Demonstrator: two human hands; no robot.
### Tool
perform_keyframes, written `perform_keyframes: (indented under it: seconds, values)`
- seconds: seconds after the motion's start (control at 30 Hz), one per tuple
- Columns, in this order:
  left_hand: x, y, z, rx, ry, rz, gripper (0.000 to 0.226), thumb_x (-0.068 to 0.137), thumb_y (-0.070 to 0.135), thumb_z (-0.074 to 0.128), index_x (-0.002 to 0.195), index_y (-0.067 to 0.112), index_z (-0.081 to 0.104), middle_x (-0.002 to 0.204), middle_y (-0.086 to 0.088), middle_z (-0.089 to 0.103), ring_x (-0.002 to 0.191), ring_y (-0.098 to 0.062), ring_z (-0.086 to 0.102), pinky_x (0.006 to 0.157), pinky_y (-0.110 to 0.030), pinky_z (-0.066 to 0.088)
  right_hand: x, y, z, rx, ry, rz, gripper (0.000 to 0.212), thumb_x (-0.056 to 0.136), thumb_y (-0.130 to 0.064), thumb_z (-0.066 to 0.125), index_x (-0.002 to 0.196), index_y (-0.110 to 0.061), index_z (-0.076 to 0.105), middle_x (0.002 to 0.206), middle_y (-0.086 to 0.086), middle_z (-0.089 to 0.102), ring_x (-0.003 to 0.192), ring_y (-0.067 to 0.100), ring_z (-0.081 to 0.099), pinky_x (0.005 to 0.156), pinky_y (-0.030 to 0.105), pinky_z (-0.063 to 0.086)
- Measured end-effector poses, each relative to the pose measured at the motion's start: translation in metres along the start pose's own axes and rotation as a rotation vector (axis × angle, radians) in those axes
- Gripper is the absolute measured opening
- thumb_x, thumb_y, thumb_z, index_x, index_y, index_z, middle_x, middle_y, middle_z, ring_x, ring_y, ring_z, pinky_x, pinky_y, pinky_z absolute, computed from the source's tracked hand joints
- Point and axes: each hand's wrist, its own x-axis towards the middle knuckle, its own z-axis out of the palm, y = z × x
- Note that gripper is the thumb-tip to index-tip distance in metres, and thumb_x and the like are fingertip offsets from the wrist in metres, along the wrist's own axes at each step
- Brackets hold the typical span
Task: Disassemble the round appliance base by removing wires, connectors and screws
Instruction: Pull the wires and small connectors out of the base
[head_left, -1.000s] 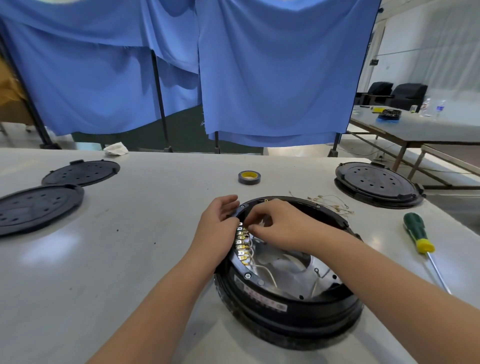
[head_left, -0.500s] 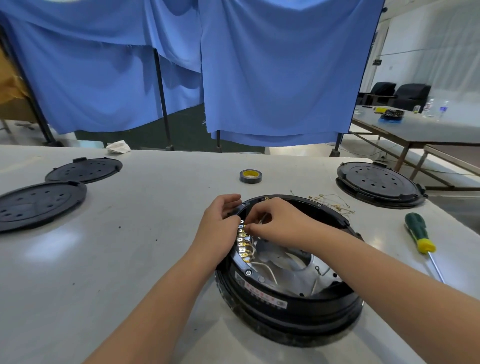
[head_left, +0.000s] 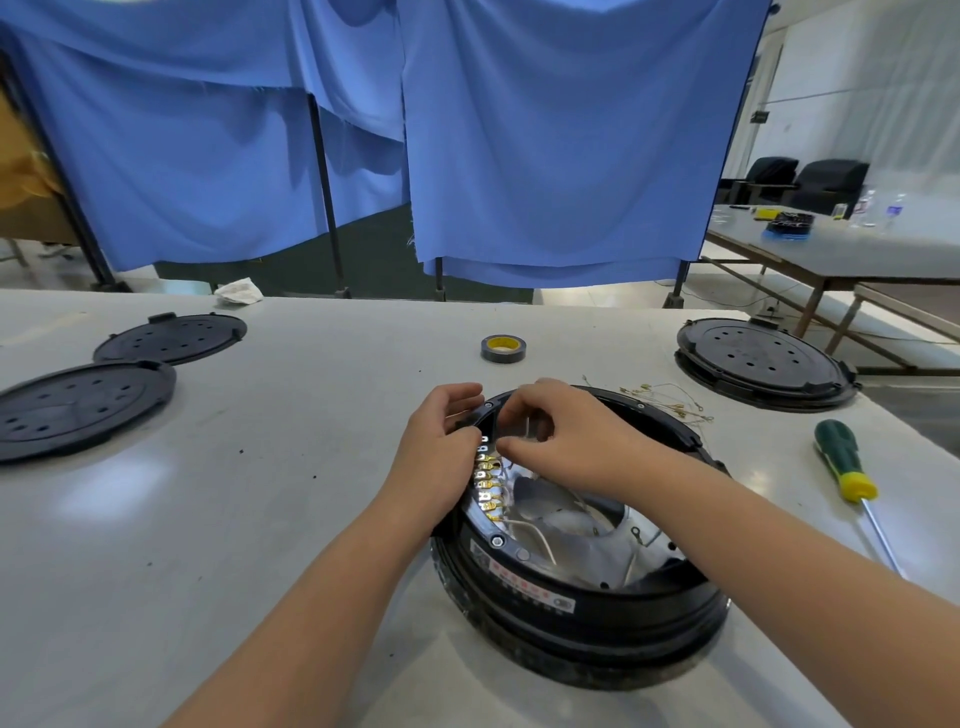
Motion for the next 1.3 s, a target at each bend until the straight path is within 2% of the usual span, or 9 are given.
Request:
perform_keyframes:
  seconds: [0.1,0.17,0.23,0.43,0.53,0.73,0.9,1.1,1.3]
  values:
    - [0.0,0.0,0.0,0.01,0.0,0.013,0.048,0.084,-0.013,0.043,0.12,0.017,0.054,0.12,-0.001,0.059,0.11,-0.012,0.057,0.09,-0.026,0.048,-0.003,-0.006,-0.002,0.038,-0.055,-0.033,0.002,0.077,-0.027,0.066,0.076,-0.027,0.068,0.067,-0.01,0.056,0.058,0.003,0.048,0.06,0.022,0.042]
    - [0.0,0.0,0.0,0.012,0.003,0.015,0.048,0.085,-0.013,0.042,0.12,0.017,0.054,0.12,-0.001,0.059,0.112,-0.014,0.057,0.094,-0.031,0.049,-0.004,-0.008,-0.002,0.019,-0.146,-0.021,0.009,0.078,-0.026,0.064,0.07,-0.026,0.069,0.048,-0.012,0.048,0.047,0.002,0.041,0.054,0.024,0.039]
    - [0.0,0.0,0.0,0.026,0.0,0.02,0.048,0.085,-0.013,0.042,0.12,0.018,0.054,0.121,0.0,0.059,0.113,-0.013,0.057,0.096,-0.032,0.048,-0.005,-0.01,-0.002,-0.013,-0.179,-0.004,0.012,0.079,-0.027,0.064,0.068,-0.027,0.069,0.04,-0.013,0.044,0.043,0.003,0.037,0.052,0.024,0.036]
    - [0.0,0.0,0.0,0.064,-0.023,0.045,0.052,0.085,-0.015,0.04,0.119,0.022,0.054,0.123,0.002,0.058,0.116,-0.013,0.055,0.1,-0.037,0.047,-0.005,-0.015,-0.001,-0.007,-0.193,0.033,0.017,0.078,-0.019,0.063,0.061,-0.024,0.064,0.039,-0.014,0.046,0.04,0.0,0.04,0.05,0.021,0.037]
    - [0.0,0.0,-0.001,0.075,-0.029,0.059,0.053,0.085,-0.016,0.04,0.118,0.024,0.053,0.124,0.001,0.057,0.117,-0.013,0.055,0.1,-0.04,0.047,-0.006,-0.013,-0.002,0.01,-0.197,0.07,0.013,0.076,-0.018,0.062,0.063,-0.016,0.065,0.039,-0.011,0.047,0.042,0.002,0.041,0.053,0.025,0.041]
    - [0.001,-0.001,-0.001,0.077,-0.036,0.066,0.053,0.085,-0.015,0.041,0.116,0.026,0.052,0.125,0.0,0.057,0.118,-0.014,0.054,0.101,-0.041,0.046,-0.008,-0.014,-0.003,-0.039,-0.169,0.035,0.013,0.077,-0.02,0.062,0.064,-0.021,0.062,0.048,-0.009,0.048,0.048,0.005,0.044,0.054,0.027,0.042]
    - [-0.001,-0.001,-0.001,0.065,-0.018,0.06,0.051,0.085,-0.015,0.04,0.118,0.021,0.054,0.123,-0.001,0.058,0.111,-0.011,0.056,0.096,-0.031,0.048,-0.009,-0.012,-0.004,0.023,-0.107,-0.036,0.007,0.076,-0.019,0.063,0.079,-0.025,0.066,0.049,-0.01,0.046,0.046,0.002,0.04,0.05,0.019,0.036]
    - [0.0,0.0,0.0,0.069,-0.011,0.061,0.051,0.084,-0.015,0.04,0.119,0.019,0.055,0.12,0.002,0.058,0.112,-0.011,0.056,0.095,-0.027,0.047,-0.01,-0.013,-0.003,0.05,-0.215,-0.047,0.011,0.074,-0.018,0.065,0.064,-0.023,0.067,0.041,-0.01,0.042,0.043,0.004,0.036,0.052,0.024,0.035]
    - [0.0,-0.001,0.0,0.084,-0.021,0.067,0.052,0.085,-0.014,0.04,0.118,0.023,0.054,0.123,0.002,0.058,0.115,-0.012,0.055,0.098,-0.031,0.047,-0.011,-0.014,-0.003,0.013,-0.249,-0.056,0.01,0.075,-0.019,0.065,0.065,-0.019,0.068,0.042,-0.009,0.041,0.043,0.004,0.035,0.051,0.025,0.035]
